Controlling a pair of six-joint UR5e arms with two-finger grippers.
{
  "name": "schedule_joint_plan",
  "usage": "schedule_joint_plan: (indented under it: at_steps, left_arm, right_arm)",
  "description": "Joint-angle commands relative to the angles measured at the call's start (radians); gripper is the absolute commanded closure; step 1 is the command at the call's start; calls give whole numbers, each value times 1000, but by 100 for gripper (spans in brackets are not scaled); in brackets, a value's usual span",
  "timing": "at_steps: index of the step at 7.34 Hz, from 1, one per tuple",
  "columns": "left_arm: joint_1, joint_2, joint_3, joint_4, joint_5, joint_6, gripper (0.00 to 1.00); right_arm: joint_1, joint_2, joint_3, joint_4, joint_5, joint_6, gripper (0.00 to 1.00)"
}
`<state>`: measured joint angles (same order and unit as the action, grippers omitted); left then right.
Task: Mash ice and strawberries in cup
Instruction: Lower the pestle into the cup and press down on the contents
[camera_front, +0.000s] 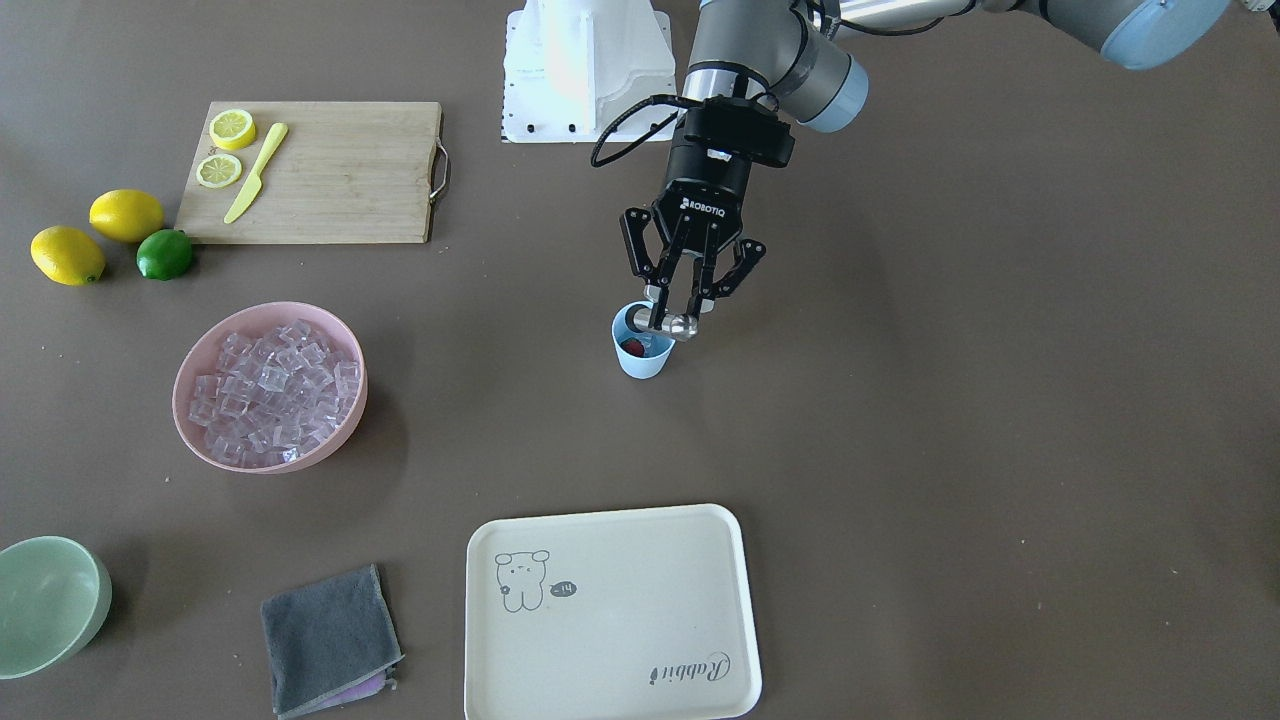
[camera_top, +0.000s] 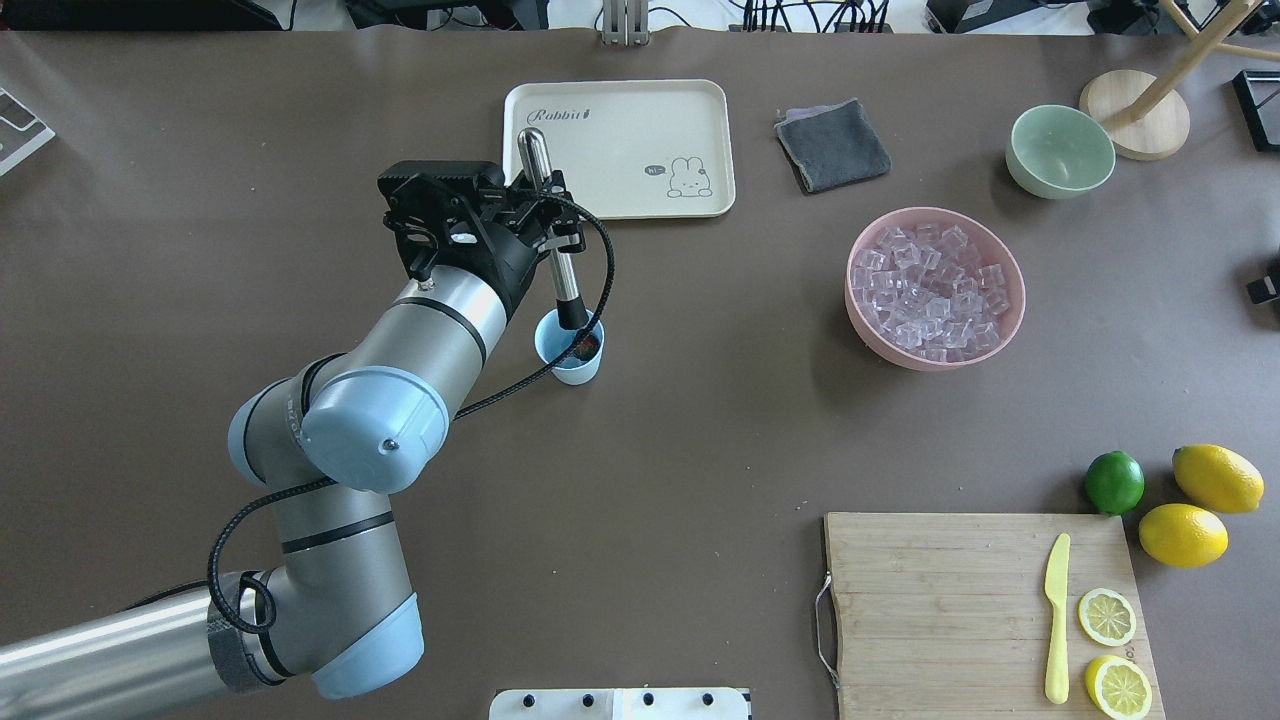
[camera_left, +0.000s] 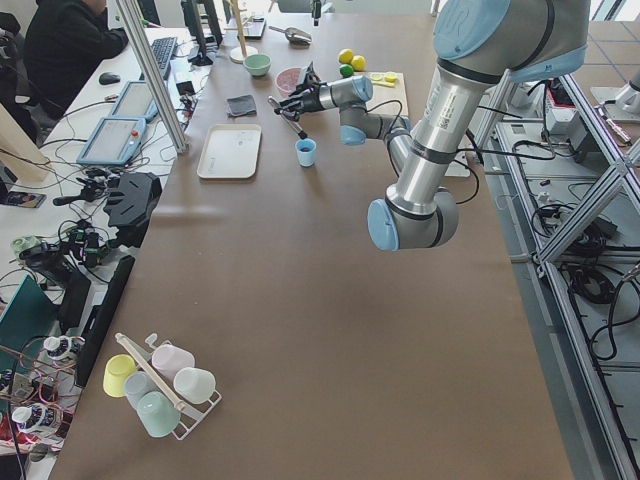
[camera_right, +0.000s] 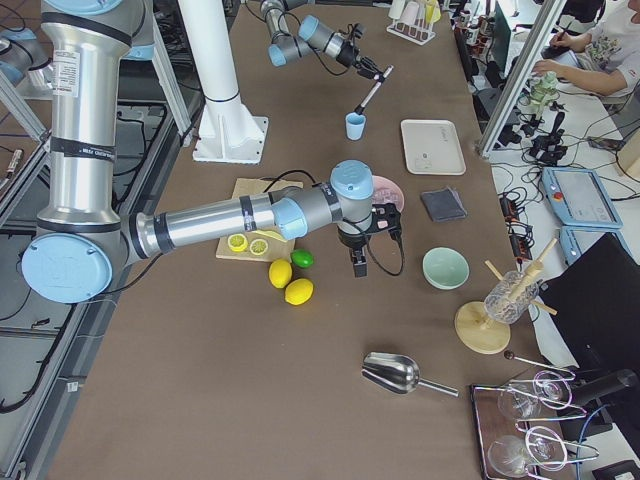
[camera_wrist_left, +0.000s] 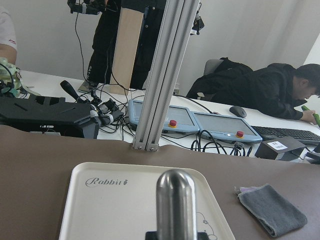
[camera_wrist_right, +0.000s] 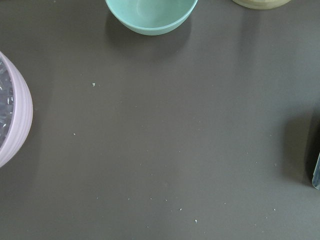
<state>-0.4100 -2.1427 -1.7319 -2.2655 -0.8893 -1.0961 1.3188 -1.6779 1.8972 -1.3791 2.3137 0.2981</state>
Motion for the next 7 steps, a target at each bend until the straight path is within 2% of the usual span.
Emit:
schedule_joint_plan:
  at_steps: [1,3,5,6,7]
  left_arm:
    - [20,9,43,-11,0,-4,100]
    - [39,10,57,-12,3,-4,100]
    - [4,1,37,3,-11,8,100]
    - [-88,-5,-16,51,-142,12,100]
    - [-230,-23,-108,217,-345,10,100]
  right_arm:
    - [2,-2,2,0,-5,-1,1]
    - [5,7,2,0,-7,1,1]
    - [5,7,5,0,-7,1,1]
    - [5,12,5,-3,-7,1,1]
    - [5,10,3,-5,-7,1,1]
